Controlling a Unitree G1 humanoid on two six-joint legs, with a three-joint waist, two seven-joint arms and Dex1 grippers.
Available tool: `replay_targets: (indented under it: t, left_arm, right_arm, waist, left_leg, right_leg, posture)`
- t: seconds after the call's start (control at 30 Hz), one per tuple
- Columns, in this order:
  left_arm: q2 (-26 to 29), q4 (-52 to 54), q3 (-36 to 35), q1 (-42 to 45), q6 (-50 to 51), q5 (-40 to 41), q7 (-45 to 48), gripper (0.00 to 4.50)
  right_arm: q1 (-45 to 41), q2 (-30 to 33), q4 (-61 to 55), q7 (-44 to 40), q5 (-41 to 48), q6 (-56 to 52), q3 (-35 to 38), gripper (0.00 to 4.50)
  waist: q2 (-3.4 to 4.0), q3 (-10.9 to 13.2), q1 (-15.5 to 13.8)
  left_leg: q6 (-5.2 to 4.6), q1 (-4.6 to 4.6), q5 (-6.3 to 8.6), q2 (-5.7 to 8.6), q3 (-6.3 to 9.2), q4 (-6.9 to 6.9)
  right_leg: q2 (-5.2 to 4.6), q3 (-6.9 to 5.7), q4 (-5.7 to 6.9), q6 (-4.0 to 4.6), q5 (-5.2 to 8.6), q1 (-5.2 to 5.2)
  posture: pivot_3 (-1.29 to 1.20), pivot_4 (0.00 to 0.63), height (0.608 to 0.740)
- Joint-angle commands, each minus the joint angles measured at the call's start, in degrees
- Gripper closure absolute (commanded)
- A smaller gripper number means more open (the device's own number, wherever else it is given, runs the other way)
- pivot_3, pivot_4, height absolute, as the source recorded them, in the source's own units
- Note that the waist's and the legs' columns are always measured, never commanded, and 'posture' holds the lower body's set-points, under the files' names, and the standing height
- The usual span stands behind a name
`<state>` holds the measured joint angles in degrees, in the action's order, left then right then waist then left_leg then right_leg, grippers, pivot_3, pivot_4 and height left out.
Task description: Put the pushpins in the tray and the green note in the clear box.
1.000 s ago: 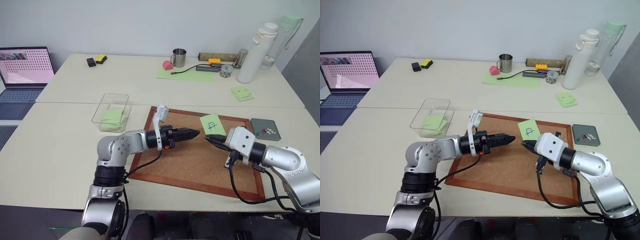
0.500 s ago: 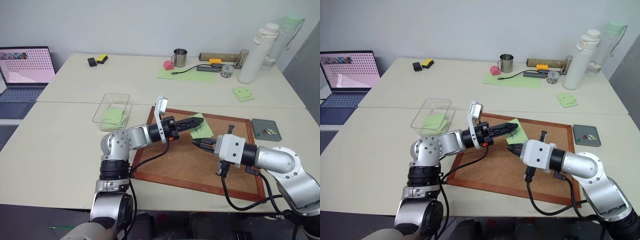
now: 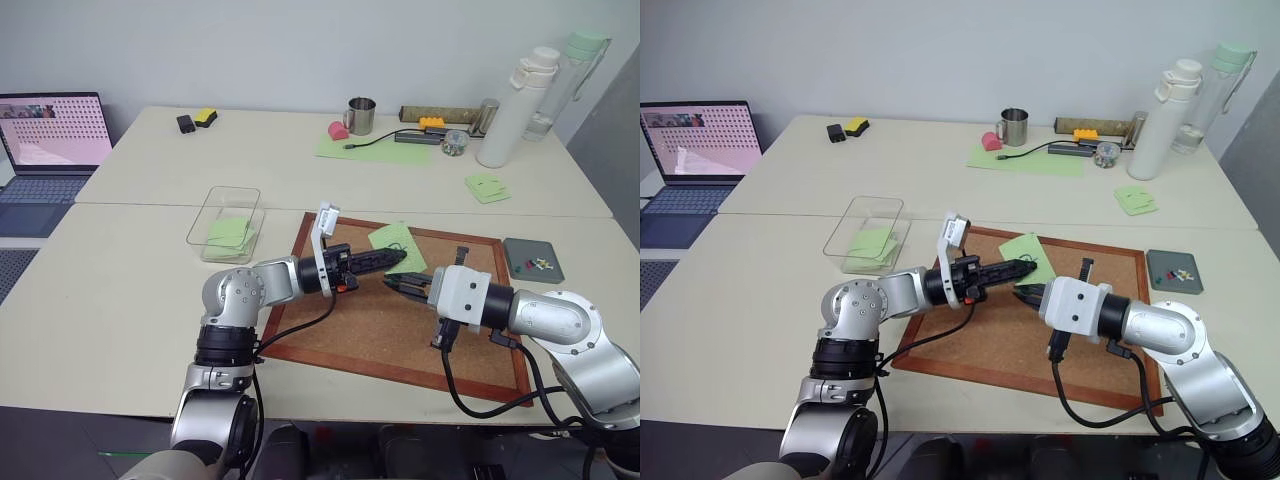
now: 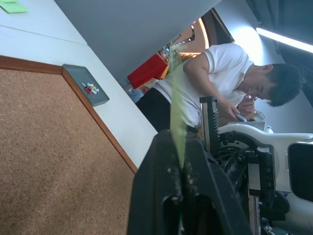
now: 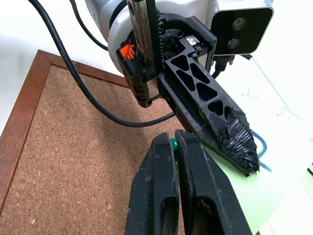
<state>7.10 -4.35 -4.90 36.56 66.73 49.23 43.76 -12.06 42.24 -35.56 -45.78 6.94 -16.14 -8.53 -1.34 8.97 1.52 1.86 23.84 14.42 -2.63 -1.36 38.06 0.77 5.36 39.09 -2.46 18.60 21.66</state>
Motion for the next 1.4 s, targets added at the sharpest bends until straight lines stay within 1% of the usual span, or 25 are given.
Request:
replay_targets:
  t: [0.03,0.13,0.27,0.43,0.5,0.57,0.6,0.63,0.67,0.73,0.77,0.87,0.97,1.07,1.17,1.27,1.33,1.4]
  left_arm:
    - [0.05,2.14,0.1,0.51,-1.51,1.31,0.84,4.48]
    - [0.7,1.75,0.89,0.44,-3.13,-0.36,0.65,4.48]
    - [1.84,-1.87,4.78,0.61,-10.98,-8.72,-1.78,4.48]
    - [1.58,-4.44,6.92,1.52,-17.02,-13.06,-1.12,4.48]
    - [0.91,-5.4,6.93,2.33,-18.12,-13.59,-1.13,4.48]
    - [0.83,-4.87,7.78,2.89,-19.42,-14.17,-0.16,4.48]
    - [1.15,-3.99,8.78,2.91,-20.4,-14.85,0.66,4.48]
    - [1.63,-1.93,10.72,3.0,-22.08,-15.96,2.09,4.48]
    - [2.26,-0.07,13.11,2.92,-25.05,-17.82,3.88,4.48]
    - [3.65,1.93,18.87,2.47,-35.02,-24.3,7.07,4.48]
    - [3.98,1.99,20.34,2.28,-38.28,-26.24,7.96,4.48]
    - [2.44,2.05,23.07,3.28,-45.61,-29.78,8.67,4.48]
    - [1.97,1.14,26.41,4.21,-51.83,-34.36,9.46,4.48]
    - [2.39,-0.31,28.94,4.1,-56.76,-38.28,10.34,4.48]
    - [2.6,-0.97,29.77,3.3,-58.82,-40.11,10.53,4.48]
    - [2.75,-0.31,29.42,2.31,-58.57,-40.36,10.37,4.48]
    - [3.24,0.72,29.2,1.4,-58.07,-40.4,10.59,4.5]
    - [3.67,1.43,28.95,0.76,-57.64,-40.37,10.69,4.5]
  right_arm:
    - [-1.36,0.04,-1.7,0.05,0.15,0.22,1.24,4.5]
    - [-1.71,-0.01,-1.72,0.28,0.1,-0.24,1.42,4.5]
    - [-2.03,-0.28,-2.83,1.04,0.87,-2.03,2.39,4.5]
    - [-0.93,-0.56,-4.88,2.14,2.44,-4.67,4.07,4.5]
    - [0.46,-0.28,-5.56,2.51,2.84,-5.24,5.84,4.5]
    - [2.14,-1.87,-6.43,4.81,5.05,-8.39,9.48,4.5]
    - [2.67,-3.43,-6.62,6.57,6.92,-10.75,11.72,4.5]
    - [3.66,-6.06,-5.19,9.69,9.26,-13.95,16.39,4.5]
    - [4.64,-7.99,-3.14,11.97,10.79,-15.91,20.6,4.5]
    - [5.68,-11.51,1.72,15.88,14.01,-19.14,28.8,4.5]
    - [5.62,-12.35,2.95,16.94,14.91,-20.09,30.8,4.5]
    - [4.07,-12.35,13.09,19.8,15.17,-22.41,35.75,4.5]
    - [1.88,-10.08,24.0,20.81,12.99,-22.89,35.05,4.5]
    - [-2.36,-8.62,34.68,20.86,11.67,-21.51,33.44,4.5]
    - [-6.88,-7.17,44.82,20.85,10.04,-18.59,32.37,4.5]
    - [-9.19,-5.77,52.81,19.96,8.6,-13.96,31.64,4.5]
    - [-10.36,-5.27,55.7,19.48,8.91,-12.62,31.7,4.03]
    - [-11.17,-4.95,56.99,18.66,9.5,-11.65,31.9,3.81]
  waist:
    - [0.0,0.0,0.01]
    - [0.0,0.0,0.01]
    - [0.0,0.0,-0.04]
    - [0.0,0.0,-0.07]
    - [0.0,0.0,-0.1]
    - [0.0,0.0,-0.1]
    - [0.0,0.0,-0.21]
    - [0.0,0.0,-0.21]
    - [-0.01,0.0,-0.2]
    - [0.0,-0.01,-0.51]
    - [0.01,-0.01,-0.62]
    - [0.04,-0.03,-0.75]
    - [0.09,-0.03,-0.84]
    - [0.18,-0.07,-0.4]
    - [0.34,-0.06,0.15]
    - [0.36,-0.05,0.16]
    - [0.36,-0.05,0.15]
    - [0.37,-0.05,0.14]
  left_leg:
    - [0.0,0.0,0.0,0.0,0.0,0.0]
    - [0.0,0.0,0.0,0.0,0.0,0.0]
    - [0.0,-0.01,0.0,0.01,0.0,0.0]
    - [-0.07,0.0,0.04,0.0,0.0,0.0]
    - [-0.11,0.01,0.06,0.0,0.0,0.0]
    - [-0.14,0.01,0.08,0.01,-0.01,0.0]
    - [-0.15,0.01,0.08,0.01,-0.01,0.0]
    - [-0.15,0.02,0.09,0.0,0.02,0.01]
    - [-0.16,0.02,0.09,0.0,0.01,0.01]
    - [-0.08,0.01,0.04,0.01,0.02,0.01]
    - [0.0,0.0,0.0,0.02,-0.02,0.01]
    - [-0.03,-0.11,0.01,0.06,-0.19,0.0]
    - [-0.21,-0.13,0.11,0.11,-0.23,-0.01]
    - [-0.22,-0.15,0.11,0.31,-0.33,-0.05]
    - [-0.22,-0.16,0.11,0.29,-0.37,-0.08]
    - [-0.22,-0.13,0.11,0.23,-0.33,-0.09]
    - [-0.22,-0.13,0.11,0.16,-0.34,-0.09]
    - [-0.22,-0.1,0.11,0.08,-0.34,-0.09]
  right_leg:
    - [0.0,0.0,0.0,0.0,0.0,0.0]
    - [0.0,0.0,0.0,0.0,0.0,0.0]
    - [0.0,0.0,0.0,0.0,0.0,-0.01]
    - [0.01,0.01,0.0,0.01,0.0,0.0]
    - [0.0,0.01,-0.01,0.01,0.0,0.0]
    - [-0.01,0.01,-0.01,0.01,0.0,0.0]
    - [-0.01,0.01,0.0,0.01,0.0,0.0]
    - [-0.01,-0.03,0.0,0.01,0.0,-0.02]
    - [0.0,-0.02,0.0,0.01,0.0,-0.02]
    - [-0.02,-0.04,0.0,0.01,0.0,-0.07]
    - [-0.05,-0.03,-0.02,0.01,-0.01,-0.1]
    - [-0.1,0.11,-0.02,0.01,-0.01,-0.12]
    - [-0.05,0.15,-0.02,0.01,-0.01,-0.12]
    - [0.03,0.21,-0.03,0.01,-0.01,-0.08]
    - [0.07,0.26,0.0,0.02,-0.01,-0.03]
    - [0.06,0.27,-0.01,0.02,-0.01,-0.03]
    - [0.06,0.27,-0.03,0.02,-0.01,-0.03]
    - [0.04,0.27,-0.03,0.02,-0.01,-0.02]
  posture:
    - [0.0,0.15,0.74]
    - [0.0,0.15,0.74]
    - [0.0,0.15,0.74]
    - [0.0,0.15,0.74]
    - [0.0,0.15,0.74]
    - [0.0,0.15,0.74]
    - [0.0,0.15,0.74]
    - [0.0,0.15,0.74]
    - [0.0,0.15,0.74]
    - [0.0,0.15,0.74]
    - [0.0,0.15,0.74]
    - [0.0,0.15,0.74]
    - [0.0,0.15,0.74]
    - [0.0,0.15,0.74]
    - [0.0,0.15,0.74]
    - [0.0,0.15,0.74]
    - [0.0,0.15,0.74]
    - [0.0,0.15,0.74]
